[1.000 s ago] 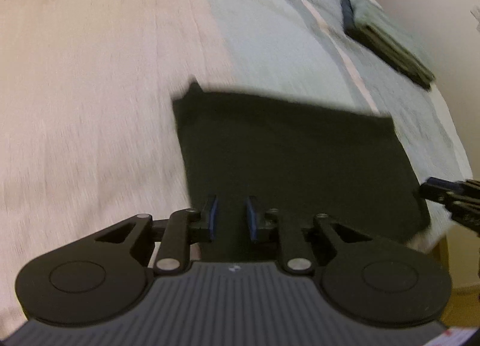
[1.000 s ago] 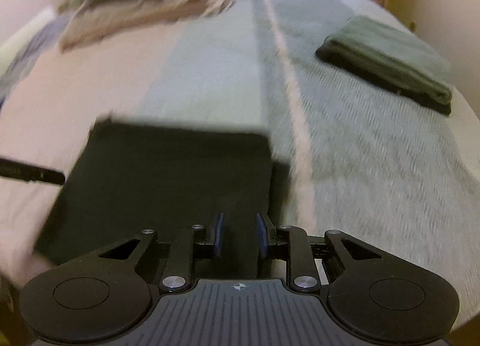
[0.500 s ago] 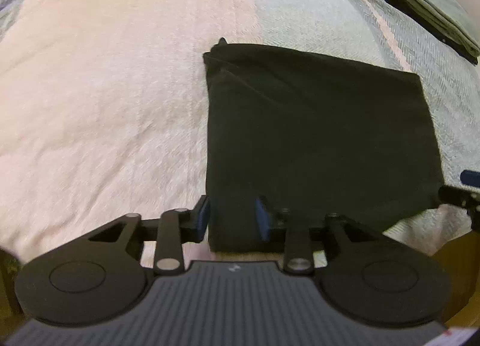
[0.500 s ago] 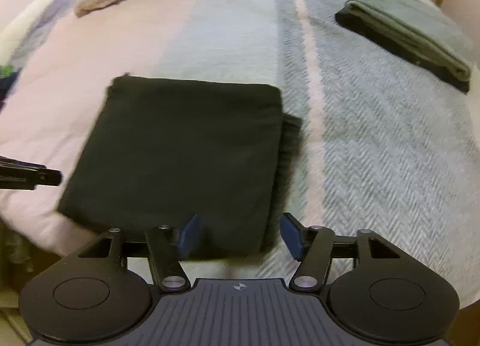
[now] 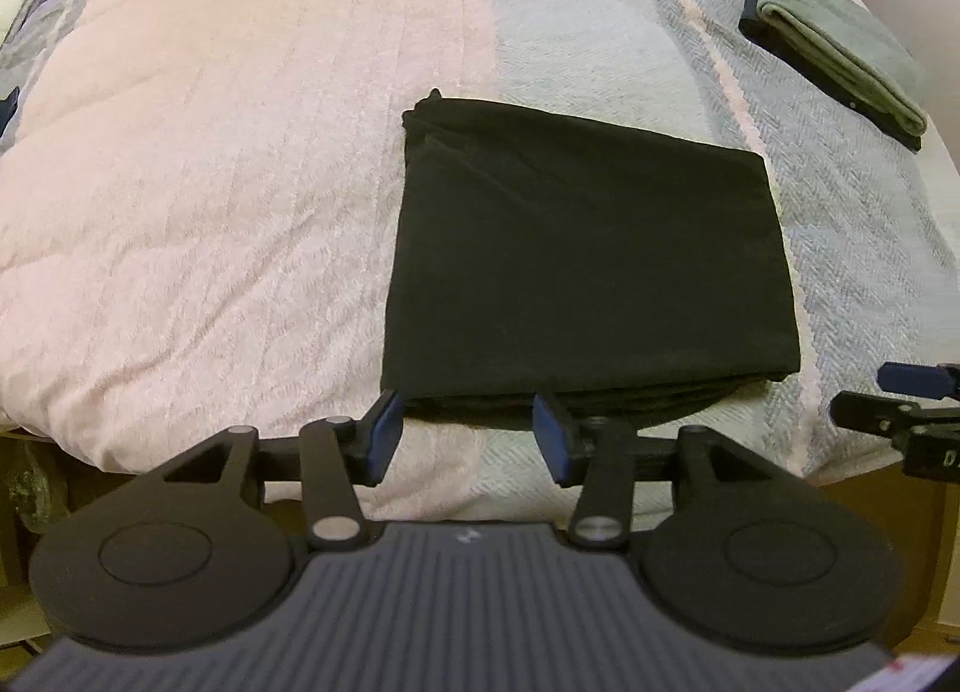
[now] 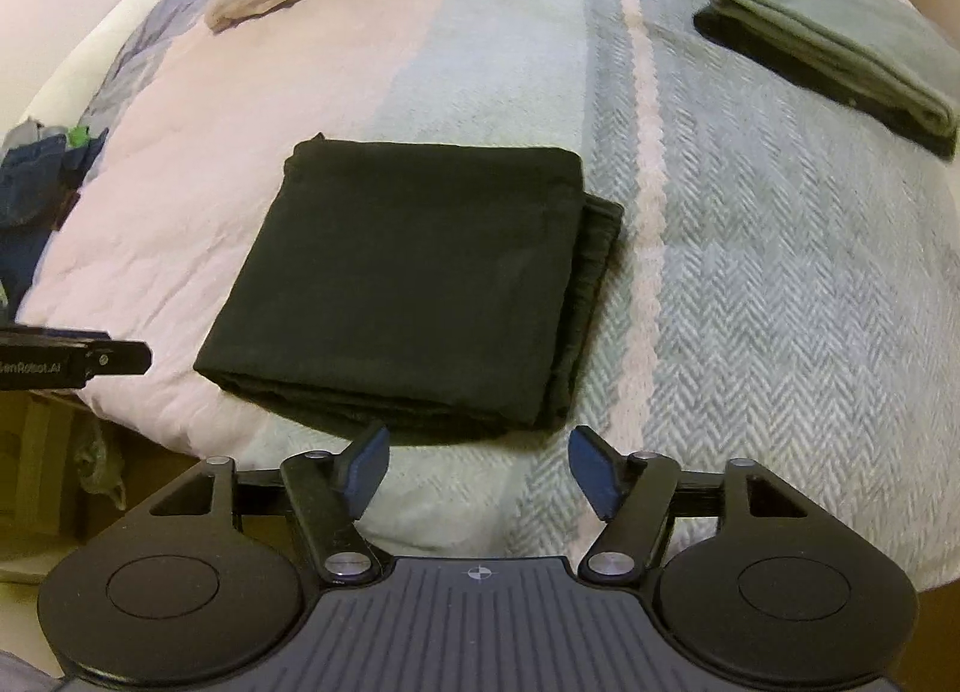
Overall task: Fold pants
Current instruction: 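Grasp the folded trousers with both grippers and lift them off the bed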
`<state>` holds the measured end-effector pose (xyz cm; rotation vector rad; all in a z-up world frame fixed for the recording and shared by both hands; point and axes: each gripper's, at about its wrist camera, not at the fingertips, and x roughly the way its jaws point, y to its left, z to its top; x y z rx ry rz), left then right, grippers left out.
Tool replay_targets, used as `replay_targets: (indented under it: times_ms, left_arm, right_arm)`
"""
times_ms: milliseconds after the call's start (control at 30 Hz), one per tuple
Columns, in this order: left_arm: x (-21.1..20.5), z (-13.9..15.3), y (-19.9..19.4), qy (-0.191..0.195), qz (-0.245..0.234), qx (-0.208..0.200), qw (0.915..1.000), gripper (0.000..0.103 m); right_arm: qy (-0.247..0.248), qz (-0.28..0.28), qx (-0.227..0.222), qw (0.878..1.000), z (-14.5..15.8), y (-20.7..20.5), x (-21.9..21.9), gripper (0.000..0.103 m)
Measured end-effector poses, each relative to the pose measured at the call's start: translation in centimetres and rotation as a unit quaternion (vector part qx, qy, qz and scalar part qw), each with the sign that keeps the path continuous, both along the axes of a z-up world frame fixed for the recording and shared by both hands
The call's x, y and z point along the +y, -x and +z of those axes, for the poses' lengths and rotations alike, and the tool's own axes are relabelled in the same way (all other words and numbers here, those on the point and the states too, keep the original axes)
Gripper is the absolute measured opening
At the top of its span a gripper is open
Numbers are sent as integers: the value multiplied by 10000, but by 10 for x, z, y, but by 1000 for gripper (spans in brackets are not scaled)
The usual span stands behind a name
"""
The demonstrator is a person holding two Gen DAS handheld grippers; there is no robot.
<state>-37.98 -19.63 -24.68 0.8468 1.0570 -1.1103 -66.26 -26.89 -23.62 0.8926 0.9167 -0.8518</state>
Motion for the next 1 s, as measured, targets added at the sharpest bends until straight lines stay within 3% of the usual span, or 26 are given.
replay_targets:
  times_ms: [200, 267, 467, 600, 700, 900, 1000]
  left_arm:
    - [2, -8, -28, 152, 42, 125, 9998, 50]
    - [0, -13, -41, 286, 41, 258, 9992, 60]
    - [-29, -60, -90, 660, 109, 1097, 9917, 64]
    - [-58, -112, -125, 632, 345, 1861, 9799, 63]
    - [-71, -139, -149, 657, 571, 2455, 9655, 63]
    - [-89, -174, -171, 629, 768, 3462, 9329, 61]
    - [-100, -183, -173, 553, 650, 3718, 9244, 61]
  right_arm:
    - [-115, -416, -248, 9988, -3, 18, -7, 73]
    - [-213, -607, -505, 9967, -9, 24, -12, 74]
    - [-430, -1305, -1267, 9824, -54, 37, -49, 77]
    - [-489, -1635, -1515, 9736, -91, 46, -79, 78]
    - [-749, -1697, -2013, 9618, -115, 54, -92, 78]
    - [-1222, -1892, -2761, 9344, -152, 63, -109, 78]
    - [-1332, -1868, -2845, 9308, -158, 65, -120, 78]
